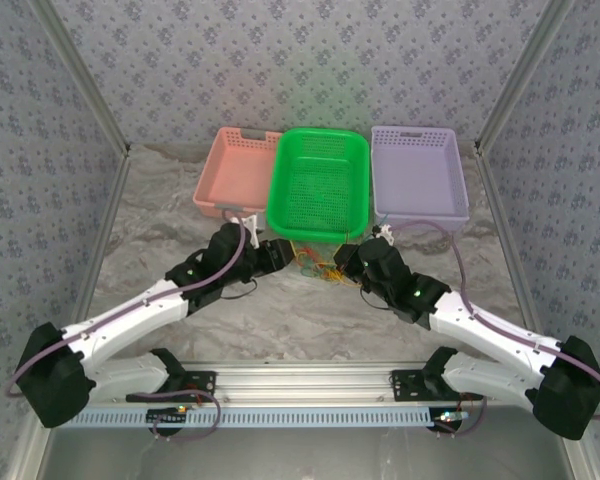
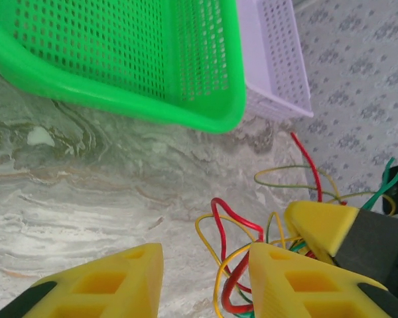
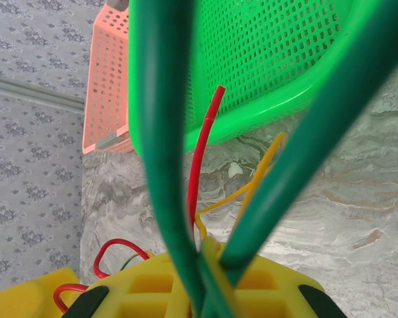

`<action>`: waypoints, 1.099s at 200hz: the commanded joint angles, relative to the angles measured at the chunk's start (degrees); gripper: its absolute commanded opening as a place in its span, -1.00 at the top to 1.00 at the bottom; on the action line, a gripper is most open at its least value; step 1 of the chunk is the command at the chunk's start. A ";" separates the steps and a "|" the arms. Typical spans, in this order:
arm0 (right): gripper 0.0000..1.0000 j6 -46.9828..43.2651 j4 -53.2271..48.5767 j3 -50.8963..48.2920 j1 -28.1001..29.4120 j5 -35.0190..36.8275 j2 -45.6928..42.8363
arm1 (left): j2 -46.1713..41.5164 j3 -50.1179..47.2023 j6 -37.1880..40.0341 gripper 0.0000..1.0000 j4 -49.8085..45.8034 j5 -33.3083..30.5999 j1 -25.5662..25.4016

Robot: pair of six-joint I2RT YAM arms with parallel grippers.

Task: Untangle the cables

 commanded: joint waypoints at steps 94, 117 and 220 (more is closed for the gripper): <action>1.00 -0.80 -0.20 0.76 -0.64 -1.50 -0.83 | 3.13 2.07 2.40 0.42 3.73 4.66 -0.06; 1.00 -0.57 -0.03 0.36 -1.12 -1.84 -1.16 | 2.63 1.73 2.45 0.54 3.47 4.46 -0.10; 1.00 0.17 -0.99 -1.33 -2.88 -2.49 -2.61 | 1.19 0.79 2.18 1.00 3.71 3.56 -0.11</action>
